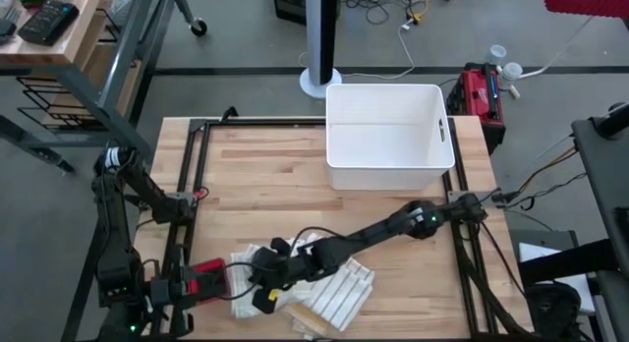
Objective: Fold towel
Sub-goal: Fold the light brown kitchen towel
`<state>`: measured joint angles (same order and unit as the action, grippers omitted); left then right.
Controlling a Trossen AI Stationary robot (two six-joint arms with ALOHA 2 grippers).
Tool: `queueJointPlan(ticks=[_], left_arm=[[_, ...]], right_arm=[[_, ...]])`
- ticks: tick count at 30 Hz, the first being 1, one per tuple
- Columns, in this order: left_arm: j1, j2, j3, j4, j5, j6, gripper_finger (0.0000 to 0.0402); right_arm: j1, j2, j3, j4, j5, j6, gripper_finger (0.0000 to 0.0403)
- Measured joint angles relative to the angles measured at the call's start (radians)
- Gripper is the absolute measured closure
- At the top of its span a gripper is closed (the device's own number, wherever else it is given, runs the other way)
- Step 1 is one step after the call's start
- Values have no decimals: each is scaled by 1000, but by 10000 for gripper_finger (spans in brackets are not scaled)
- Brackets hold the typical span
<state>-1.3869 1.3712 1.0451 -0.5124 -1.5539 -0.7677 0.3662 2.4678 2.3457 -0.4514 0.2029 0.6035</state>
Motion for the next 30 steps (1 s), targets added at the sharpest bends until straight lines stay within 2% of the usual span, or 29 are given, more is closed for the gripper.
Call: queueJointPlan(ticks=[4, 10, 15, 21, 26, 30], left_arm=[[0, 0, 0, 0, 0, 0, 326], [0, 0, 0, 1, 0, 0, 326], [0, 0, 0, 1, 1, 0, 326], [0, 0, -10, 7, 31, -13, 326], [44, 0, -67, 5, 178, -95, 326], [143, 1, -136, 8, 405, -218, 326]], right_arm=[[1, 36, 0, 57, -2, 24, 380], [-4, 87, 0, 129, -1, 42, 295], [-19, 87, 0, 102, -2, 66, 228], [-27, 47, 0, 20, -28, 1, 181], [-17, -23, 4, -91, -27, -108, 176], [26, -58, 3, -198, 45, -185, 186]])
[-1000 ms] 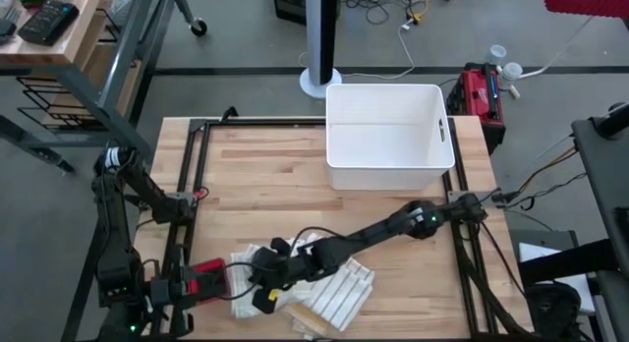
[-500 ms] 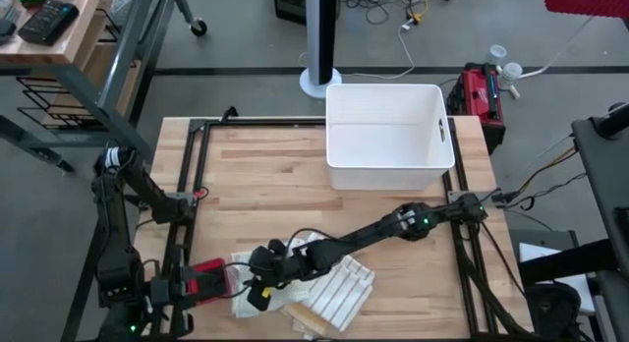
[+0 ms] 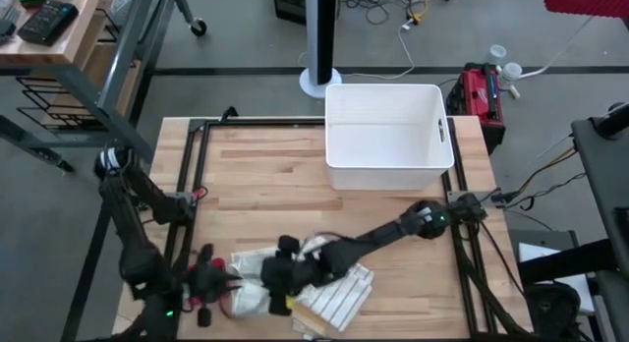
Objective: Fold towel
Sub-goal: Fold the light brown kitchen towel
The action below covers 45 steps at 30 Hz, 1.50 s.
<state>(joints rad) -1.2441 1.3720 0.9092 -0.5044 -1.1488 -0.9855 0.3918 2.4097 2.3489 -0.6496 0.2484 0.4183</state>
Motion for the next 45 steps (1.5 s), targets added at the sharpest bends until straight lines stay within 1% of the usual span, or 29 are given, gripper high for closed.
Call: queueJointPlan(ticks=[2, 5, 9, 12, 16, 20, 23, 25, 28, 31, 34, 36, 37, 38, 42, 44, 45], left_arm=[[60, 0, -35, 9, 149, -80, 326], [150, 12, -107, 122, 347, -117, 326], [227, 53, -188, 334, 535, -100, 326], [256, 88, -216, 419, 625, -97, 326], [260, 127, -214, 435, 664, -107, 326], [259, 155, -199, 426, 732, -217, 326], [259, 163, -176, 389, 752, -246, 326], [259, 163, -165, 363, 788, -287, 326], [259, 163, -166, 302, 803, -360, 326], [261, 163, -166, 290, 838, -410, 326], [260, 163, -166, 291, 917, -452, 326], [257, 163, -166, 284, 1009, -503, 326], [252, 163, -167, 284, 1048, -529, 326], [243, 161, -167, 284, 1065, -550, 326], [220, 151, -130, 263, 1057, -549, 326], [219, 151, -94, 237, 1014, -505, 326], [219, 151, -73, 213, 986, -460, 326]], right_arm=[[33, -9, -1, -45, 88, -41, 192], [81, -10, -3, -76, 196, -76, 203], [112, -12, -61, -87, 207, -38, 222], [121, -12, -133, -82, 208, 9, 237], [126, -12, -242, -27, 201, 65, 256], [130, -12, -317, -10, 157, 118, 276], [142, -14, -341, -5, 121, 134, 291], [158, -15, -349, -1, 120, 135, 301], [174, -15, -352, 4, 124, 150, 314], [175, -15, -353, 2, 126, 170, 326], [179, -25, -354, -7, 142, 175, 338], [184, -42, -355, -17, 149, 166, 346], [187, -55, -356, -27, 166, 163, 349], [189, -65, -356, -33, 186, 161, 352], [197, -99, -355, -26, 251, 144, 363], [196, -100, -355, -13, 268, 134, 366], [195, -100, -355, -13, 277, 128, 368]])
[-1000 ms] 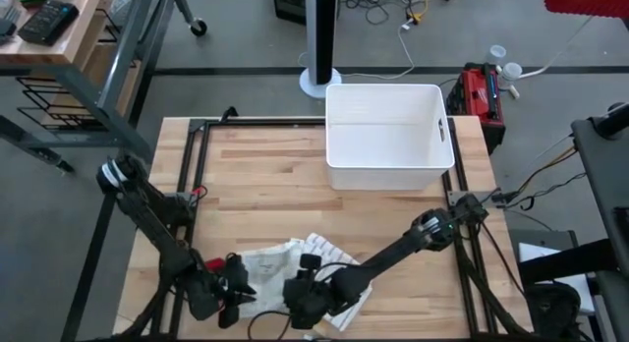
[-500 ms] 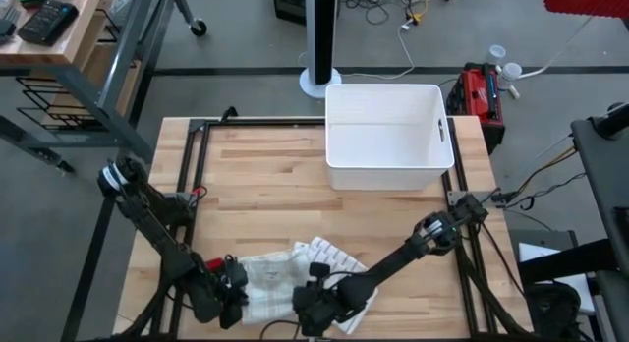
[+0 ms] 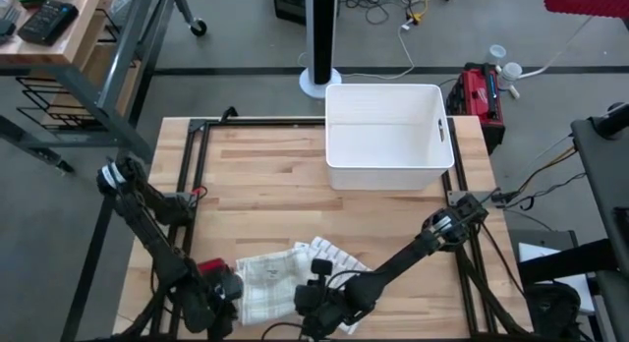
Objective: Fold towel
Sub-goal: Fold the light brown kitchen towel
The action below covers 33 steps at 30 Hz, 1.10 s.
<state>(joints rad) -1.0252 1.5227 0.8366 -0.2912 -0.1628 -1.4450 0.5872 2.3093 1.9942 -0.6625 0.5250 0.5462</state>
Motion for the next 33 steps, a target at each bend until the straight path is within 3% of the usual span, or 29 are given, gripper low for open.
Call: queueJointPlan(ticks=[3, 7, 10, 15, 18, 20, 23, 33], left_arm=[[6, -1, 71, -89, -146, 166, 326], [19, -1, 143, -300, -370, 240, 326], [31, -1, 151, -404, -422, 235, 326], [65, -1, 71, -314, -375, 231, 326], [82, 0, 9, -233, -276, 209, 326], [95, 0, -15, -280, -151, 119, 326], [95, -1, -27, -397, -59, -25, 328], [86, -13, -3, -453, -65, -14, 387]], right_arm=[[-7, 0, -4, 10, 49, -24, 372], [-36, 1, -10, 10, 166, -43, 380], [-72, 1, -11, 19, 174, -67, 388], [-118, 2, -39, 46, 110, -87, 401], [-139, 2, -74, 116, 32, -98, 401], [-151, 2, -102, 131, -15, -87, 401], [-162, 2, -145, 131, -28, -43, 401], [-160, -6, -203, 133, -32, 19, 401]])
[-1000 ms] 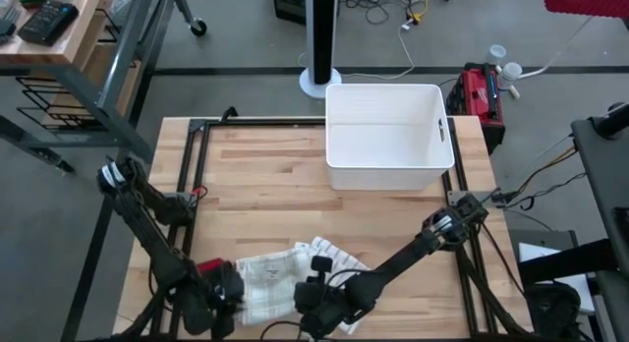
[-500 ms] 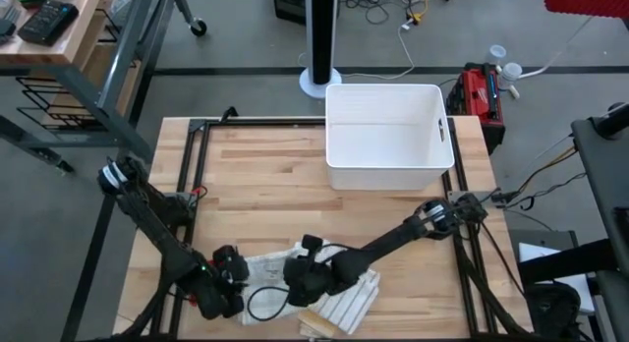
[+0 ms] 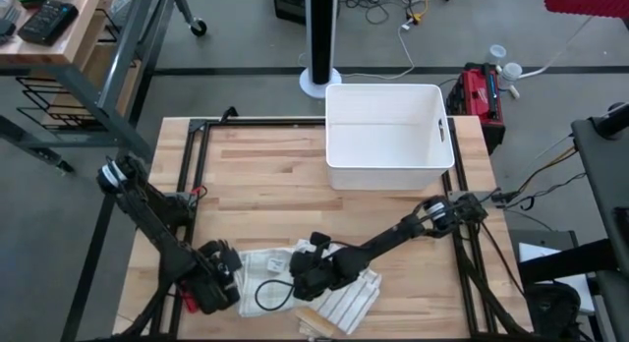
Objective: Fold towel
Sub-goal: Fold the light brown kitchen towel
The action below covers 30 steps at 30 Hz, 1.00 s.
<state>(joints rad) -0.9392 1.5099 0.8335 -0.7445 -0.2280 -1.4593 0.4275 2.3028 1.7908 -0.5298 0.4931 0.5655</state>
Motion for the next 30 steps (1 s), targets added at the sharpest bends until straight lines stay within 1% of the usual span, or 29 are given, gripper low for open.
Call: queueJointPlan(ticks=[2, 5, 8, 10, 12, 14, 17, 20, 23, 25, 27, 30], left_arm=[[-2, 0, 20, 2, -25, 18, 397], [-3, -1, 61, 3, -57, 54, 398], [-3, -2, 96, 5, -137, 104, 395], [-4, -2, 102, 6, -211, 113, 397], [-3, -2, 101, 5, -273, 81, 400], [-2, -3, 92, 4, -313, -8, 400], [9, -3, 83, 0, -318, -111, 387], [34, -4, 82, -22, -324, -175, 359], [75, -6, 82, -51, -319, -182, 326], [107, -7, 81, -71, -294, -181, 303], [136, -7, 78, -101, -263, -162, 283], [169, -6, 65, -103, -239, -124, 259]], right_arm=[[2, -13, 0, 15, 3, -1, 401], [7, -45, -1, 52, 4, -23, 401], [13, -77, 0, 74, 4, -58, 401], [20, -94, 0, 71, 3, -66, 401], [29, -114, -3, 70, 3, -66, 401], [41, -139, -8, 64, 3, -76, 400], [64, -185, -21, 57, -3, -111, 400], [81, -226, -30, 31, -11, -145, 400], [83, -266, -34, 1, -25, -167, 400], [85, -287, -35, -16, -29, -167, 400], [85, -294, -36, -30, -29, -168, 400], [88, -296, -38, -57, -31, -174, 400]])
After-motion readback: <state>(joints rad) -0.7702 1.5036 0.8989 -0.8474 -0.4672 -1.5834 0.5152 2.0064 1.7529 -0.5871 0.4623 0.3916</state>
